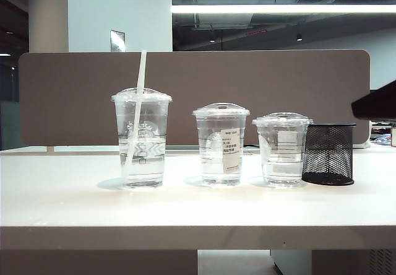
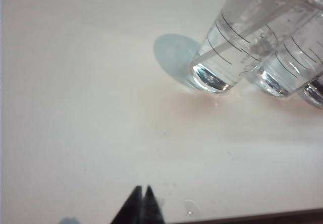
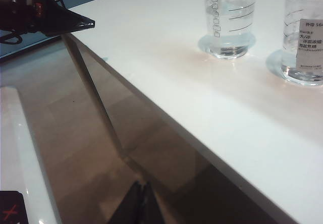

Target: Pick up the straw and insert it into the large coffee cup.

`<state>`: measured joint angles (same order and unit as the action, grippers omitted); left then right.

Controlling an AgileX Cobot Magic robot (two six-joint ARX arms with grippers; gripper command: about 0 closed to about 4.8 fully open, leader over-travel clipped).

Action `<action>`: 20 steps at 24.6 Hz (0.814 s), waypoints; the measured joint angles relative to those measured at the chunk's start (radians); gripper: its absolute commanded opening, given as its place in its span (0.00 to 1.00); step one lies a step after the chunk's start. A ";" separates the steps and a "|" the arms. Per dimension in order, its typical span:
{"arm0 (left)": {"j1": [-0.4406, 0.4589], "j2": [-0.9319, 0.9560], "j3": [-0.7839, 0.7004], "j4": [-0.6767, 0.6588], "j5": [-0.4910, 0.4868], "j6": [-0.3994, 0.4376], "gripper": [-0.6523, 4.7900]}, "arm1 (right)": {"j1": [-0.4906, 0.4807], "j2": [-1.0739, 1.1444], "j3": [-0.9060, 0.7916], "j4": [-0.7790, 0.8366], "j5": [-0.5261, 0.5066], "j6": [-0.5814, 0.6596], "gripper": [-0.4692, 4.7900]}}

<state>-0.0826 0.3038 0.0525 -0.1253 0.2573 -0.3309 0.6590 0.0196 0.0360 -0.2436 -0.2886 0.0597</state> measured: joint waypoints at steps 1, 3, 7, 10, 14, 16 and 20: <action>0.000 0.000 0.000 0.000 0.000 0.000 0.11 | -0.006 -0.017 0.000 -0.001 0.000 0.000 0.09; 0.000 0.000 0.000 -0.002 0.000 0.000 0.11 | -0.058 -0.018 -0.002 0.010 -0.001 -0.002 0.09; 0.000 0.000 0.000 -0.003 -0.001 0.000 0.11 | -0.258 -0.018 -0.003 0.018 -0.010 -0.008 0.09; 0.000 0.000 0.000 -0.003 -0.004 0.000 0.11 | -0.386 -0.018 -0.008 0.043 -0.028 -0.007 0.09; 0.000 0.000 0.000 -0.003 -0.007 0.000 0.11 | -0.544 -0.018 -0.017 0.071 -0.017 -0.008 0.09; 0.000 0.000 0.000 -0.003 -0.007 0.000 0.11 | -0.597 -0.018 -0.018 0.071 0.007 -0.012 0.09; 0.000 0.000 0.000 -0.003 -0.007 0.000 0.11 | -0.626 -0.018 -0.022 0.063 0.105 -0.013 0.09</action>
<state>-0.0826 0.3035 0.0521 -0.1280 0.2501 -0.3309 0.0326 0.0017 0.0139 -0.1810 -0.1841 0.0471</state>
